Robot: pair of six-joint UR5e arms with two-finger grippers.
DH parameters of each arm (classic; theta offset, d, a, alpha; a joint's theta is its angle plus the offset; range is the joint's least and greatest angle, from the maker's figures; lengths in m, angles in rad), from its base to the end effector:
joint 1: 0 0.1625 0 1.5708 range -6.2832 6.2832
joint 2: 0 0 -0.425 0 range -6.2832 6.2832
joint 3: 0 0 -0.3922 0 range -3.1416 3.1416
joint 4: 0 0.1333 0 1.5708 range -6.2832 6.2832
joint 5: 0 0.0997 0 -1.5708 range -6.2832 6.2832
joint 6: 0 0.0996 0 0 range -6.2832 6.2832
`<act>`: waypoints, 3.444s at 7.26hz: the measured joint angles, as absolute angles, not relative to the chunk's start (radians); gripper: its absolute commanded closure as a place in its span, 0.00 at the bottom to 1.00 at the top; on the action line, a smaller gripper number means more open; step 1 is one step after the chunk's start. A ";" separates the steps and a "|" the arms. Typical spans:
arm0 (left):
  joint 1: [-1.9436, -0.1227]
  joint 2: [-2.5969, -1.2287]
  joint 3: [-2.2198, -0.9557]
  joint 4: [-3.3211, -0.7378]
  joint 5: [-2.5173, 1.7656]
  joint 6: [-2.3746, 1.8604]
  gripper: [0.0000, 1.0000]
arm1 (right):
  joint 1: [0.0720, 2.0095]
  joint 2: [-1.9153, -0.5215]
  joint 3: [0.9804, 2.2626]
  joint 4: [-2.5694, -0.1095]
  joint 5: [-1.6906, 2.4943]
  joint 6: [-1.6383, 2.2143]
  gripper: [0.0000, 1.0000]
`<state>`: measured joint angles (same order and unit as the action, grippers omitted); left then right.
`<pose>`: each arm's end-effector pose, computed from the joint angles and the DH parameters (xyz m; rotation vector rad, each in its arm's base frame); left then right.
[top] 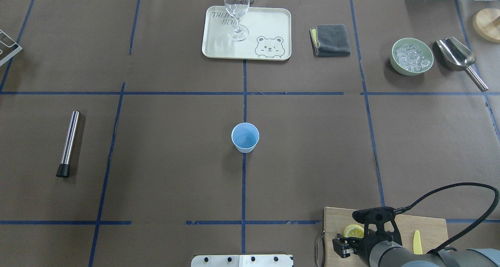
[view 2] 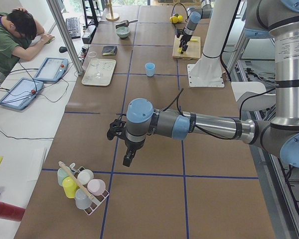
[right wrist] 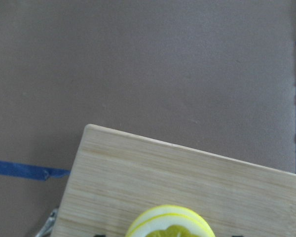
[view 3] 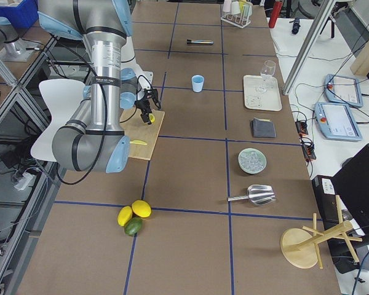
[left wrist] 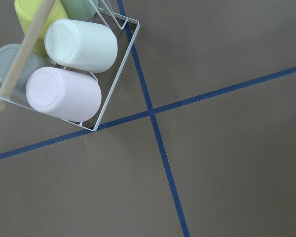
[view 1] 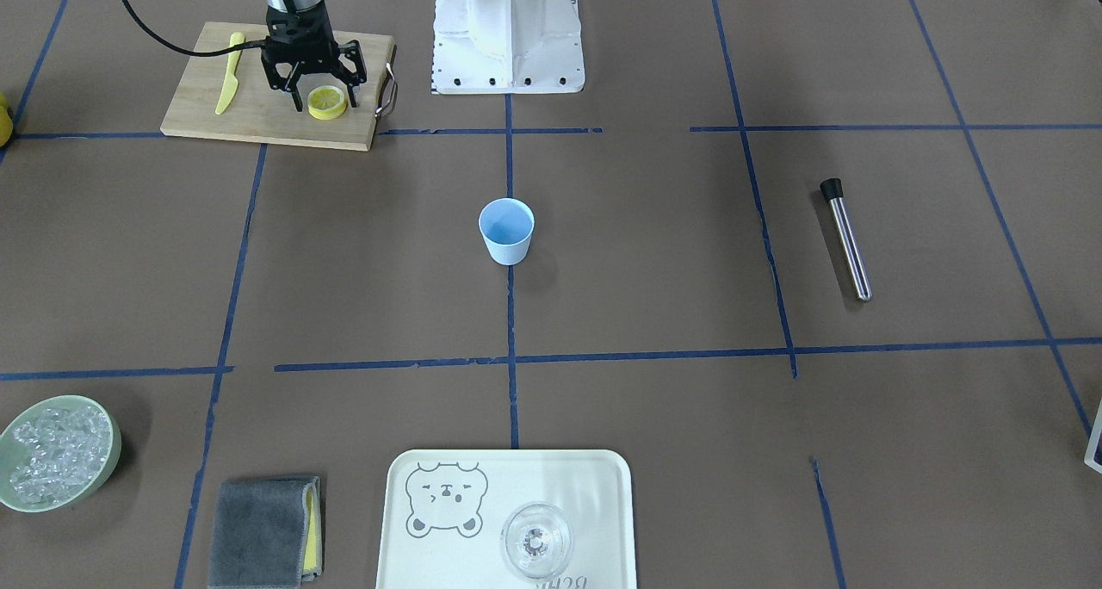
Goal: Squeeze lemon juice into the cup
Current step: 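Close the right gripper on the yellow lemon slice and lift it, then carry the lemon slice with the right gripper over the blue paper cup, then lower the lemon slice into the cup and squeeze with the right gripper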
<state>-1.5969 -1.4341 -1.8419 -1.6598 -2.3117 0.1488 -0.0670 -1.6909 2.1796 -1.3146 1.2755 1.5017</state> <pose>-0.0776 -0.4424 0.5806 0.2771 0.7174 0.1994 -0.4432 -0.1329 0.4028 0.2821 -0.7387 -0.0190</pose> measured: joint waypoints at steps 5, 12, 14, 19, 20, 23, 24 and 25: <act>-1.597 -1.433 -1.841 -1.660 -2.312 0.149 0.00 | -0.060 -1.694 2.208 -1.315 1.278 1.502 1.00; -1.597 -1.432 -1.838 -1.660 -2.312 0.149 0.00 | 0.035 -1.669 2.345 -1.409 1.368 1.492 1.00; -1.597 -1.431 -1.834 -1.660 -2.312 0.149 0.00 | 0.084 -1.590 2.342 -1.480 1.411 1.486 1.00; -1.597 -1.428 -1.828 -1.660 -2.312 0.149 0.00 | 0.277 -1.090 2.220 -1.870 1.554 1.425 1.00; -1.597 -1.426 -1.827 -1.660 -2.312 0.149 0.00 | 0.326 -0.998 2.144 -1.886 1.582 1.401 1.00; -1.597 -1.424 -1.820 -1.660 -2.312 0.149 0.00 | 0.414 -0.768 1.866 -1.869 1.603 1.359 1.00; -1.597 -1.424 -1.818 -1.659 -2.312 0.149 0.00 | 0.424 -0.736 1.797 -1.835 1.603 1.353 1.00; -1.597 -1.423 -1.816 -1.658 -2.312 0.149 0.00 | 0.428 -0.723 1.746 -1.801 1.603 1.347 1.00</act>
<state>-1.5969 -1.4232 -1.8161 -1.6583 -2.3117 0.1488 0.4276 -0.7226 1.7464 -1.8010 1.6034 1.3471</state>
